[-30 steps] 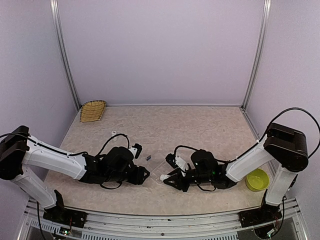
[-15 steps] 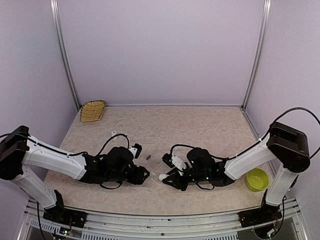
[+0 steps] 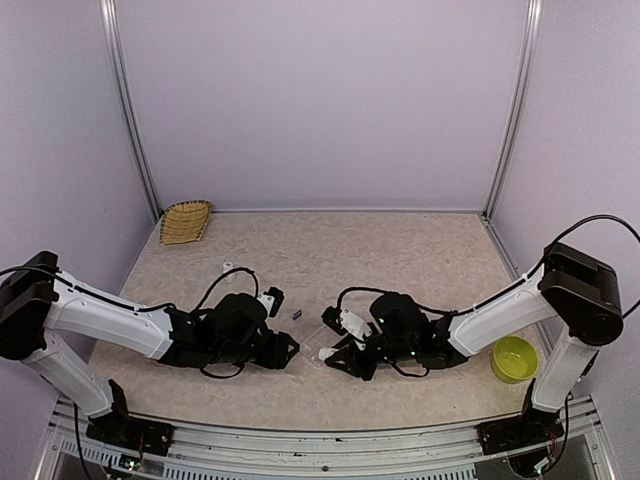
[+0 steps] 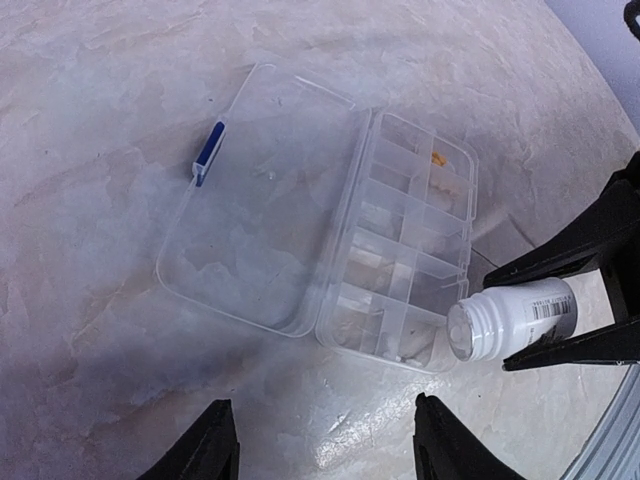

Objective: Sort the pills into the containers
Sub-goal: Pour the pill into the compartment of the pill container.

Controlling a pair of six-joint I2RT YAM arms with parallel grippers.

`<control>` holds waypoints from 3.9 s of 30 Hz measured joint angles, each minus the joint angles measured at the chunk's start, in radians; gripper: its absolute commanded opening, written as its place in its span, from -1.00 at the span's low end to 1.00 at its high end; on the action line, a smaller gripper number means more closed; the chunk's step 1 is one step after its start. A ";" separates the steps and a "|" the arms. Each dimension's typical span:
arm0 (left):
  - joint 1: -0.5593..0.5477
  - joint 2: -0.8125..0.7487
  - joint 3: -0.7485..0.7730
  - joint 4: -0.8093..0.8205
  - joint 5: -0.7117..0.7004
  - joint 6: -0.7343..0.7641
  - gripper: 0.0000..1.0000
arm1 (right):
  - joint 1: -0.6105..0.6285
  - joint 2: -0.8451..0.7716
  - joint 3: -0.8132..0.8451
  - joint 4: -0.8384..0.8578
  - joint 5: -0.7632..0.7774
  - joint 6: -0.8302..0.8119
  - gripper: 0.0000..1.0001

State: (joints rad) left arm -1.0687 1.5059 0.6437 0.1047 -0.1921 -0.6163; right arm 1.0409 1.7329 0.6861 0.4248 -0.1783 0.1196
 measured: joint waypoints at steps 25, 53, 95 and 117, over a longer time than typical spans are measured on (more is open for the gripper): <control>0.000 0.000 0.000 0.000 0.000 -0.001 0.17 | 0.013 -0.010 0.070 -0.151 0.000 -0.037 -0.67; 0.000 0.000 -0.007 0.008 0.000 -0.009 0.17 | 0.026 -0.010 0.142 -0.289 0.029 -0.056 -0.66; 0.000 0.000 -0.009 0.019 0.001 -0.011 0.16 | 0.043 -0.005 0.224 -0.441 0.090 -0.098 -0.63; 0.000 0.002 -0.009 0.019 0.001 -0.011 0.16 | 0.045 0.012 0.252 -0.473 0.092 -0.106 -0.59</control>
State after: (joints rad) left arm -1.0687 1.5074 0.6346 0.1238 -0.1909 -0.6277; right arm 1.0859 1.7447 0.9379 -0.0479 -0.0860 0.0139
